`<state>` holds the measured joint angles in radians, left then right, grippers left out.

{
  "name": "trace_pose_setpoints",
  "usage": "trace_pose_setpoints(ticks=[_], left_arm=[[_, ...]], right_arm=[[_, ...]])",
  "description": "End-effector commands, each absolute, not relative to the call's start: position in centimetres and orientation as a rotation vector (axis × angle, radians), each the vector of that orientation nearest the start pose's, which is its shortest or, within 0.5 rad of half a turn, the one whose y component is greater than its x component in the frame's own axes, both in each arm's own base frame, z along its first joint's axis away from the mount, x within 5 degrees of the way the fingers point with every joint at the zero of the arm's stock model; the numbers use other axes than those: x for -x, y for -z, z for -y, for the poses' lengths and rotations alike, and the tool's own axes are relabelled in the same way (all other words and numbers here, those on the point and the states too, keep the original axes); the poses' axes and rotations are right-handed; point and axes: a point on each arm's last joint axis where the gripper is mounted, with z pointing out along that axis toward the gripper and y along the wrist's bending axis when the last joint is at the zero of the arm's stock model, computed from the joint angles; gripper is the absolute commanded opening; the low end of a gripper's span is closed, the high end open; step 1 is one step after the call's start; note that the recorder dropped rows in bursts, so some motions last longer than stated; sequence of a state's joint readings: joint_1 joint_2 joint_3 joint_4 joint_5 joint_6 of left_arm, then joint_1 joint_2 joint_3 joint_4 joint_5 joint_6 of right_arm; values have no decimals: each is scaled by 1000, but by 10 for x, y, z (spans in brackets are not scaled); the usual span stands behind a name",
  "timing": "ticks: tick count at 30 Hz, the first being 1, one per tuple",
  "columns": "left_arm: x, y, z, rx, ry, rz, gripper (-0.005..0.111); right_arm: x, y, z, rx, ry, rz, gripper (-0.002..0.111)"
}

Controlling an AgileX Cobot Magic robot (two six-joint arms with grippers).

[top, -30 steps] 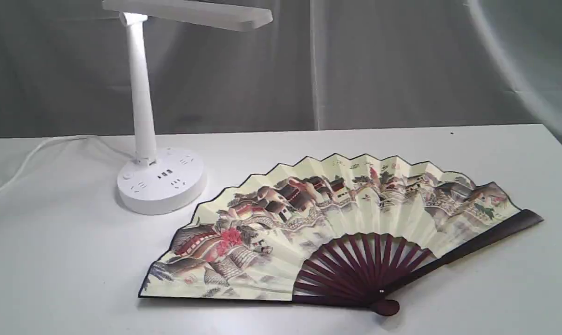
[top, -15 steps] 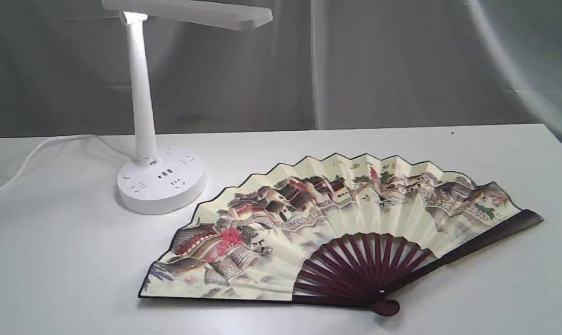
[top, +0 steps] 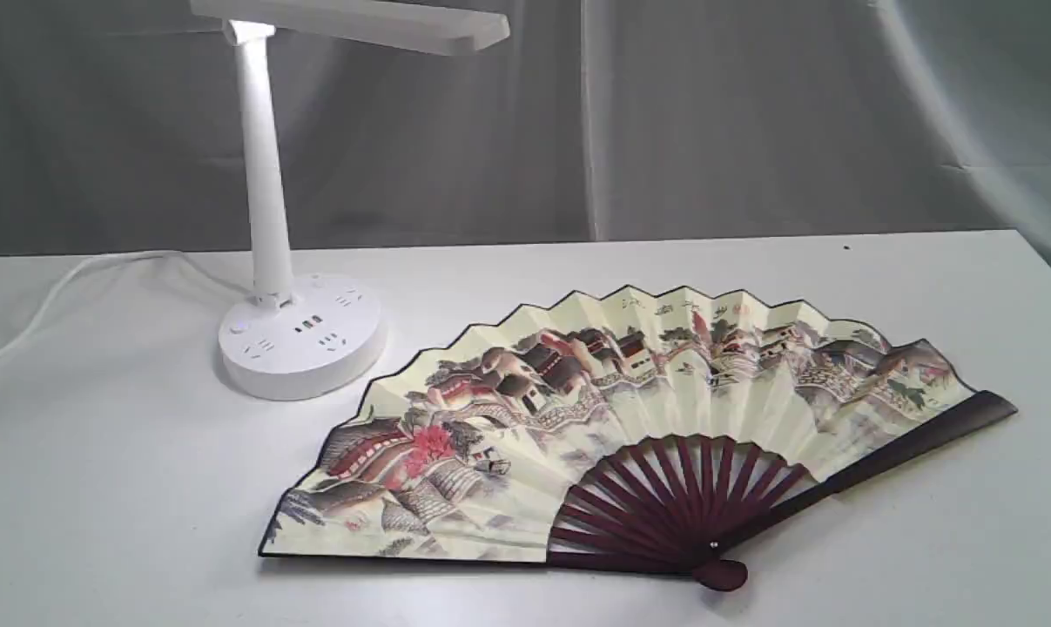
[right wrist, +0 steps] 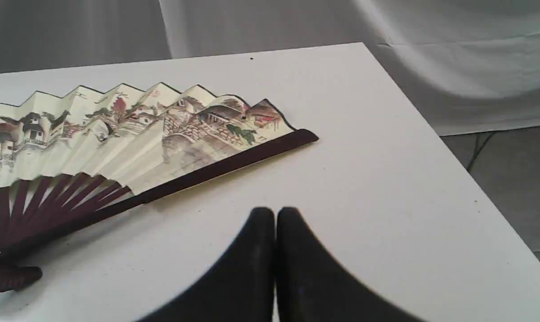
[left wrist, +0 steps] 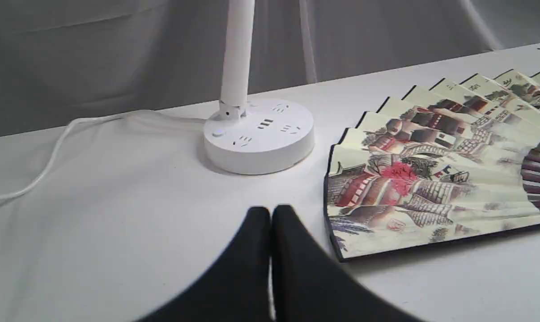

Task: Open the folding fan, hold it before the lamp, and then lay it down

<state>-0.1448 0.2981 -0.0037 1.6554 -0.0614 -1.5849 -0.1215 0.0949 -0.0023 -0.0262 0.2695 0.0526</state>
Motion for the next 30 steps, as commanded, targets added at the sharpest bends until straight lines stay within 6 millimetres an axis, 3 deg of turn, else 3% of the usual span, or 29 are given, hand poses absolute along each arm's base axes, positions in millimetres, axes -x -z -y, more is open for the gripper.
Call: trace_pose_setpoints(ticks=[1,16,19,25,30], left_arm=[[-78,-193,17,-221,119,-1769,0],[-78,-193,17,-221,119,-1769,0],[-79,-193,10,-204,25,-1764,0],[-79,-196,-17,11,-242,-1751,0],[-71,-192,-42,324,-400,-1777,0]], right_arm=[[-61,-183,8,-147,62,-1843,0],[-61,-183,8,-150,59,-1843,0],[-61,-183,8,-150,59,-1843,0],[-61,-183,8,-153,56,-1843,0],[-61,-183,8,-153,56,-1843,0]])
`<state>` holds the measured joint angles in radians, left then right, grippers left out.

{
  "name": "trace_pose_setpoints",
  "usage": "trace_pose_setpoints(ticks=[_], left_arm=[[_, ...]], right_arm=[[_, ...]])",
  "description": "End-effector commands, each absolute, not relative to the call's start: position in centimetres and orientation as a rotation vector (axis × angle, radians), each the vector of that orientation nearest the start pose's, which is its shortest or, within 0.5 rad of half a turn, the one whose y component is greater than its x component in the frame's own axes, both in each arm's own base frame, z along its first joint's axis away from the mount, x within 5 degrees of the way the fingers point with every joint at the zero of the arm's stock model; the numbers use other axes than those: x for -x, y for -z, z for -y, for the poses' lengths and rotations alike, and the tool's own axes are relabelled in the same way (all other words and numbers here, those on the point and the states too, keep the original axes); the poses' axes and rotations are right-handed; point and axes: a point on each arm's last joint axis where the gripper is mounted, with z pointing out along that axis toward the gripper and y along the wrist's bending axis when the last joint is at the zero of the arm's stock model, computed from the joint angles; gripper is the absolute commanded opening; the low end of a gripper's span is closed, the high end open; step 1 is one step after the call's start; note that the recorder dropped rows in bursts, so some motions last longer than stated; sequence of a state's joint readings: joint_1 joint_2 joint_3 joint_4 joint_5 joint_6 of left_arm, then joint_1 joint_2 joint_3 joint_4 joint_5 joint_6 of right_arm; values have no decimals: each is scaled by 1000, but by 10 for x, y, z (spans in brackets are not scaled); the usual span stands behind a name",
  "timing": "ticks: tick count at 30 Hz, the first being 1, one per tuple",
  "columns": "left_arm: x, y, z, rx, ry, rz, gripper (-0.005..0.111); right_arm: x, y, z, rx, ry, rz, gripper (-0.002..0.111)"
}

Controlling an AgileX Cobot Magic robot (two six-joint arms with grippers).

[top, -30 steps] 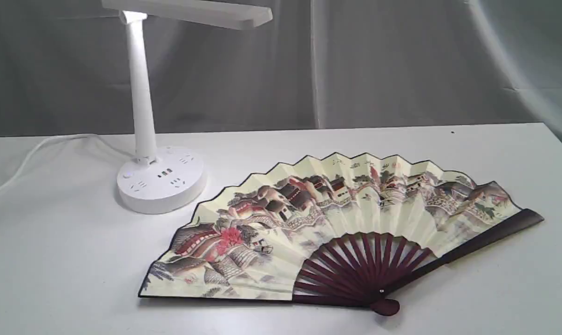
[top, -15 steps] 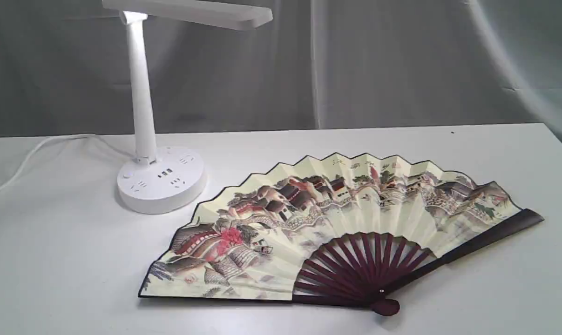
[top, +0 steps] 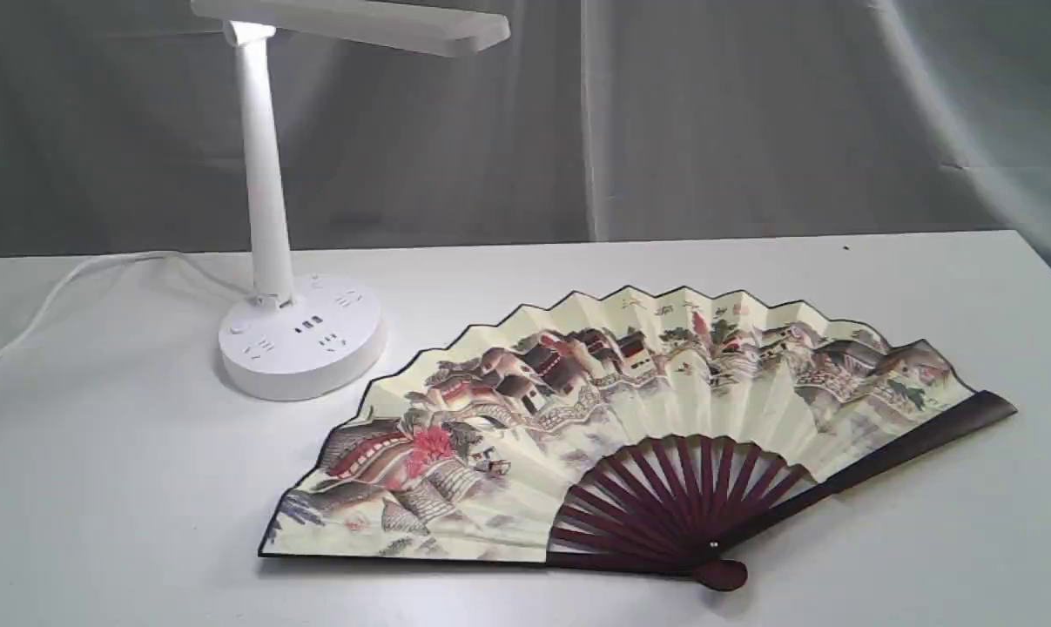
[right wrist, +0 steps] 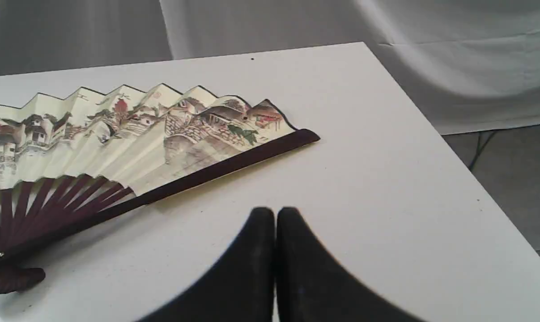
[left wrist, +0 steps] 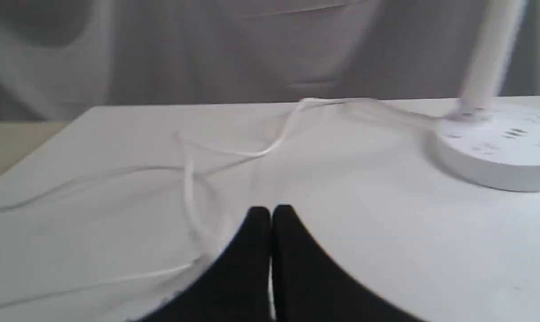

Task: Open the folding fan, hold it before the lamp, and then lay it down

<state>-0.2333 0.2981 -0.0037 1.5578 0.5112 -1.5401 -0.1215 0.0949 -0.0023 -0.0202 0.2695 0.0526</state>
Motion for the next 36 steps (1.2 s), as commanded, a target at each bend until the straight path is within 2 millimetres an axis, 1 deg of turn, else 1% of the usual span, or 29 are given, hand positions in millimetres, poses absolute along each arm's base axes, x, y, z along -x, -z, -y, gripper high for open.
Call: trace_pose_setpoints(ticks=[1,3,5,8,9,10,11,15,16,18,20,21,22,23,25,27,28,30,32,34,36], left_arm=[[-68,-191,-46,382,-429,-1784,0],[-66,-189,-49,452,-442,-1790,0],[-67,-189,-47,492,-369,-1769,0],[-72,-189,-36,606,-80,-1719,0],[-75,-193,-30,620,34,-1702,0],[-77,-199,-25,581,95,-1696,0],[-79,-201,-22,546,125,-1702,0],[-81,-222,-10,459,245,-1727,0],[-82,-230,-6,393,255,-1726,0],[-82,-248,6,175,292,-1686,0],[-80,-264,19,-51,321,-1583,0],[-78,-270,24,-129,331,-1514,0],[-76,-277,28,-209,332,-1396,0],[-74,-283,30,-208,360,-1312,0],[-69,-289,28,-202,334,-1119,0],[-67,-284,24,-190,272,-1026,0],[-67,-279,23,-194,240,-1022,0],[-70,-265,24,-279,119,-1092,0],[-74,-251,23,-297,91,-1197,0],[-76,-235,17,-207,117,-1302,0],[-73,-235,12,-130,111,-1298,0]], right_arm=[[-61,-183,8,-153,56,-1843,0],[-61,-183,8,-153,56,-1843,0],[-61,-183,8,-153,56,-1843,0],[-61,-183,6,-132,40,-1844,0],[-61,-184,6,-120,34,-1841,0],[-60,-184,5,-113,29,-1831,0],[-59,-185,5,-110,28,-1815,0],[-55,-189,5,-106,28,-1747,0],[-55,-190,5,-107,30,-1738,0],[-55,-191,5,-106,30,-1727,0],[-55,-191,5,-106,30,-1728,0],[-55,-191,5,-106,30,-1728,0],[-55,-191,5,-106,30,-1726,0],[-55,-191,5,-106,30,-1726,0],[-55,-191,5,-106,30,-1726,0],[-55,-191,5,-111,25,-1725,0],[-55,-191,5,-110,26,-1725,0],[-55,-191,5,-110,26,-1725,0],[-55,-191,5,-110,26,-1725,0],[-55,-191,5,-110,26,-1725,0],[-55,-191,5,-110,26,-1725,0]])
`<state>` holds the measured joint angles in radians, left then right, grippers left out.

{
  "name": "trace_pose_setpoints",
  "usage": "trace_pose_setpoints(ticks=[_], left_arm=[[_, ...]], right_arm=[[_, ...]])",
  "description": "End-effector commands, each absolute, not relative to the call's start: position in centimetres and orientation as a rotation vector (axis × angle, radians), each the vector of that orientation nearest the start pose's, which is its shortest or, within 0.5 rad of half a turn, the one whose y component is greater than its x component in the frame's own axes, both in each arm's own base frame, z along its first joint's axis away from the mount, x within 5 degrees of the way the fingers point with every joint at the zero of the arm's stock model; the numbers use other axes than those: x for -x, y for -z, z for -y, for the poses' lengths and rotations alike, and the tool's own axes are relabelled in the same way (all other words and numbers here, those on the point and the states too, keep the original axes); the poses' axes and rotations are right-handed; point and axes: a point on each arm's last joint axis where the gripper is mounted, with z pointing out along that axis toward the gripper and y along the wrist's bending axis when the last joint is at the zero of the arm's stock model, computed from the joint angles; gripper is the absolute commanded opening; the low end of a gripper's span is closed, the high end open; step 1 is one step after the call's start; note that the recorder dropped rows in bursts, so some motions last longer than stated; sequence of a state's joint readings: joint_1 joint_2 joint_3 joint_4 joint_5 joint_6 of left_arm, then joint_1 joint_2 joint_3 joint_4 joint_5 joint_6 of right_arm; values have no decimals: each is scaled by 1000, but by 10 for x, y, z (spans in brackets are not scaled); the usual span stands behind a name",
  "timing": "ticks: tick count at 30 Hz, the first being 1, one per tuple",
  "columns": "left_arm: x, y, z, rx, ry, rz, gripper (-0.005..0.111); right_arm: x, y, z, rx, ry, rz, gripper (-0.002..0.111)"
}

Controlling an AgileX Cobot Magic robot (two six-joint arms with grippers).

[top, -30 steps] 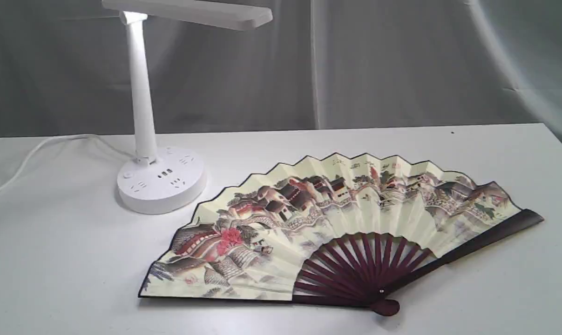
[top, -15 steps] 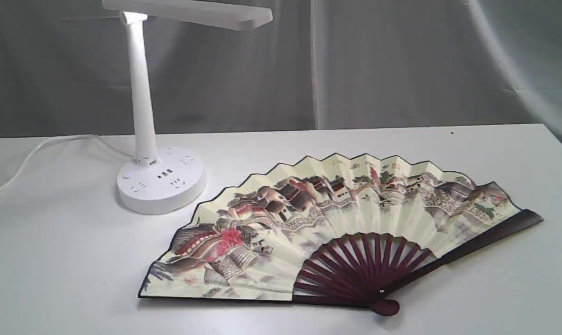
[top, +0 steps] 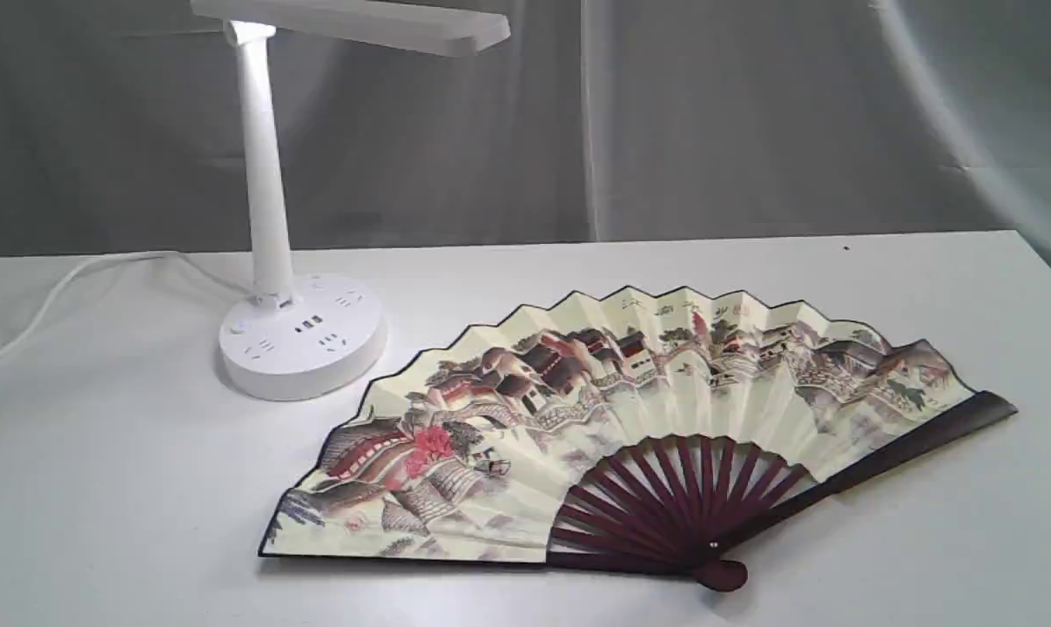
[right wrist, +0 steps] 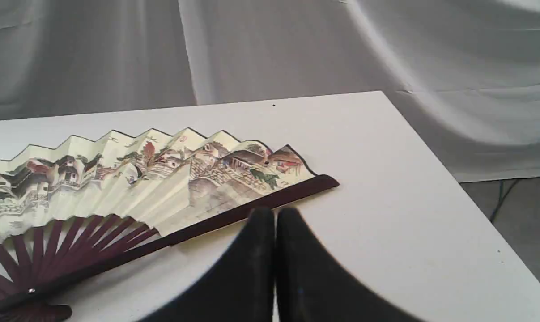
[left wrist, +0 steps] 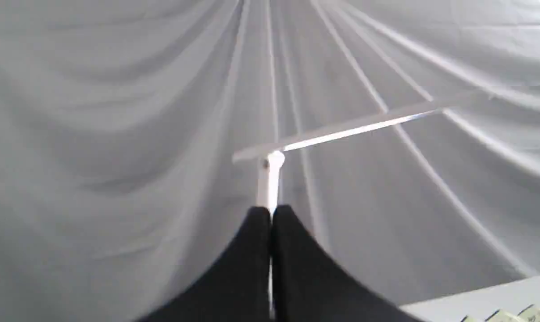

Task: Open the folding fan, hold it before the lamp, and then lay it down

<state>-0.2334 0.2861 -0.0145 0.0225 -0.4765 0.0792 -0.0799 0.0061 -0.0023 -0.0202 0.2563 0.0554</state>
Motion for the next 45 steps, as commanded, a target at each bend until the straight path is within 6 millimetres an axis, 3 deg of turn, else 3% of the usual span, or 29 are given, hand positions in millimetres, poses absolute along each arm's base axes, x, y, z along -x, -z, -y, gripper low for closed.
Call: trace_pose_setpoints(ticks=[1,7,15,45], left_arm=[[-72,-229,11,-137,89,-1362,0],[-58,-222,4,-82,20,-1402,0],[-55,-188,5,-54,82,-1762,0],[-55,-189,5,-38,94,-1746,0]], right_arm=[[-55,-191,5,-110,26,-1725,0],[-55,-191,5,-110,26,-1725,0],[-55,-191,5,-110,26,-1725,0],[-55,-191,5,-112,25,-1725,0]])
